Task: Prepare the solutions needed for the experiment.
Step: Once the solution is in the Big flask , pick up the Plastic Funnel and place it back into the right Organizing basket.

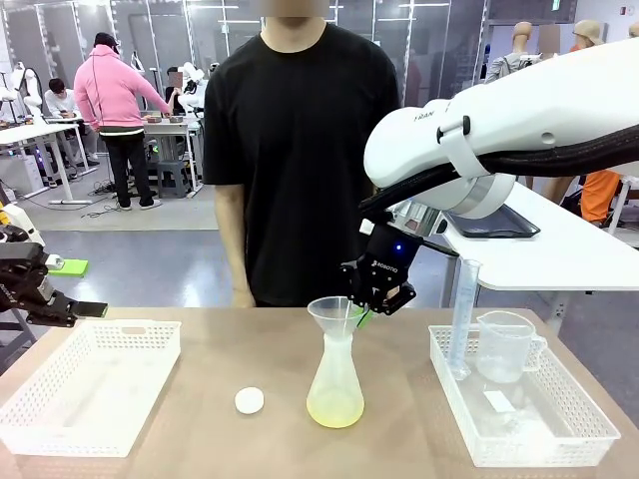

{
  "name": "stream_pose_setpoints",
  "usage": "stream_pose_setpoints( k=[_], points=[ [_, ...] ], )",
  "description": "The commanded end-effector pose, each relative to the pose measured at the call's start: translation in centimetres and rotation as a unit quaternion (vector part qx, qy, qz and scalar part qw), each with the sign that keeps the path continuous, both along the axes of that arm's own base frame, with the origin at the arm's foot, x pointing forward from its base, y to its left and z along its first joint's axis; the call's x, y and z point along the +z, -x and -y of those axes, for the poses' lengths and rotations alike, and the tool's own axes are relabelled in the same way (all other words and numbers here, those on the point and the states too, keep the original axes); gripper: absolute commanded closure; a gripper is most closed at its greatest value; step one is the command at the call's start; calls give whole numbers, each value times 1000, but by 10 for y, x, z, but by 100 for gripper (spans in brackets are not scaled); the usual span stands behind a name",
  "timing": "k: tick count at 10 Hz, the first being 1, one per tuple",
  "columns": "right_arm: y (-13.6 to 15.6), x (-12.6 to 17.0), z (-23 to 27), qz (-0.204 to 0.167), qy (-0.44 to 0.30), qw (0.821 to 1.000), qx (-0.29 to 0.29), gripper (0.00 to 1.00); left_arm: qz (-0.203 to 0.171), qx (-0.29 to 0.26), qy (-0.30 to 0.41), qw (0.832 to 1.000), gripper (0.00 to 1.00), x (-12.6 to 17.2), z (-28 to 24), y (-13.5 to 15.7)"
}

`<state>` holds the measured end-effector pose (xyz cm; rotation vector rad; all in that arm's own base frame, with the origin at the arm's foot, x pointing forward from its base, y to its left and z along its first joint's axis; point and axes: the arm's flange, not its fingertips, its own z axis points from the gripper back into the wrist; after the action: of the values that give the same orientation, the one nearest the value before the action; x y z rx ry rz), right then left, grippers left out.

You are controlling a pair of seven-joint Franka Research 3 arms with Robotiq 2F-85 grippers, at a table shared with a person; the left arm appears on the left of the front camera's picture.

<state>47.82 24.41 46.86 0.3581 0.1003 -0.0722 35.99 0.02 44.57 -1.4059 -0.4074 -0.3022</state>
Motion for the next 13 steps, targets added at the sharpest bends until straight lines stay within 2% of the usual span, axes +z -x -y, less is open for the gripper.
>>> stream_pose_setpoints(
  k=[1, 4, 8, 10, 13],
  points=[
    [4, -4, -5, -7, 4, 1000, -18, 100, 7, 0, 12, 1000, 0, 1, 2, -2],
    [9, -4, -6, 11, -10, 1000, -19, 100, 7, 0, 12, 1000, 0, 1, 2, -2],
    [21, 12, -6, 41, -21, 999, -16, 100, 7, 0, 12, 1000, 0, 1, 2, -2],
    [27, 23, -4, 64, -24, 998, -15, 100, 7, 0, 12, 1000, 0, 1, 2, -2],
    [37, 54, 1, 116, -30, 993, -11, 100, 7, 0, 12, 1000, 0, 1, 2, -2]
  ],
)
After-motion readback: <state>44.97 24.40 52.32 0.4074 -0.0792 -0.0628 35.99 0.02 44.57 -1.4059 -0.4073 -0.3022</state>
